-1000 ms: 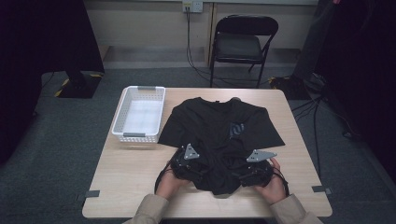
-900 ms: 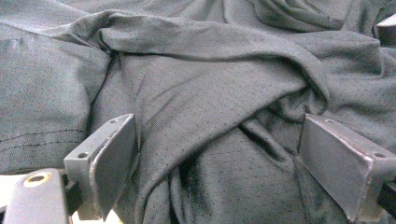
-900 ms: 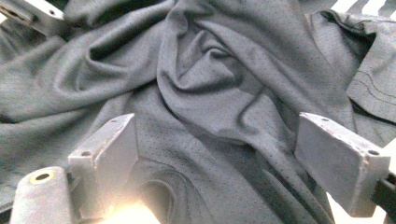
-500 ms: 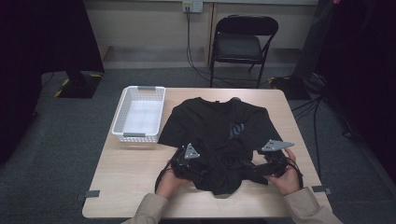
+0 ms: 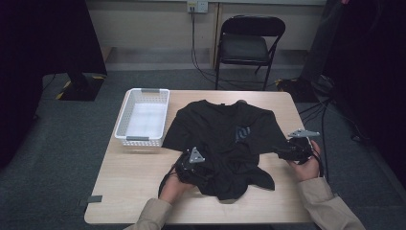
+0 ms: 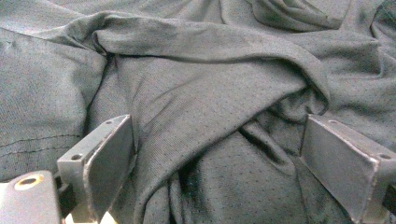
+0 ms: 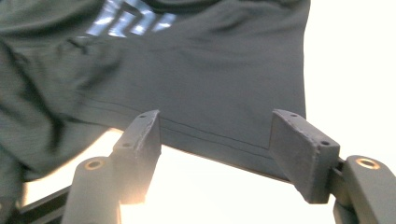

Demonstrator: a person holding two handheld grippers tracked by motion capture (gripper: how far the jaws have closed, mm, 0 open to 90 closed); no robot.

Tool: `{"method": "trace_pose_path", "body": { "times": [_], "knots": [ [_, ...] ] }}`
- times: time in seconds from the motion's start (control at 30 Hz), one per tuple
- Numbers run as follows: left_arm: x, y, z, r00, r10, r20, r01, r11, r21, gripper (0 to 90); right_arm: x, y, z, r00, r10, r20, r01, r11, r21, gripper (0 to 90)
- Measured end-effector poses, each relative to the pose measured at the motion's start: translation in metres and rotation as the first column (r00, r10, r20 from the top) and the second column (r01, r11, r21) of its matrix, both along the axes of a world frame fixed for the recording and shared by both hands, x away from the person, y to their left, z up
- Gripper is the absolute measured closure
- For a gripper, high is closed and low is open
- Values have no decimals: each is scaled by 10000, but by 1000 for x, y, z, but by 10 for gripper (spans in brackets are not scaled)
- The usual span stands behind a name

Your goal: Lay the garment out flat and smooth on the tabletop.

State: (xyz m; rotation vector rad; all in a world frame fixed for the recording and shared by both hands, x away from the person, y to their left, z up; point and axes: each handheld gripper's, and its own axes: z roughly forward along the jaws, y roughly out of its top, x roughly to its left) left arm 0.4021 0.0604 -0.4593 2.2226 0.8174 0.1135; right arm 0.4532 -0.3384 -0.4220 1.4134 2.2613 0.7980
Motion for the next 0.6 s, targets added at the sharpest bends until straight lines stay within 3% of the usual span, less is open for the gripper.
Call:
{"method": "trace_pose_path", "body": {
  "times": [0.17, 0.3, 0.5, 0.6],
  "knots": [
    [0, 0, 0, 10000, 1, 3, -1, 10000, 4, 101, 7, -8, -8, 9985, -492, -238, 485, 9984, -292, 414],
    [0, 0, 0, 10000, 1, 0, -1, 10000, 5, 101, 12, -14, -15, 9957, -917, -139, 907, 9941, -603, 417],
    [0, 0, 0, 10000, 2, 4, -2, 10000, 7, 101, 10, -14, -27, 9965, -837, 41, 838, 9956, -415, 453],
    [0, 0, 0, 10000, 8, 15, -8, 10000, 13, 101, 10, -17, -29, 9965, -839, 68, 839, 9965, 23, 520]
  ]
}}
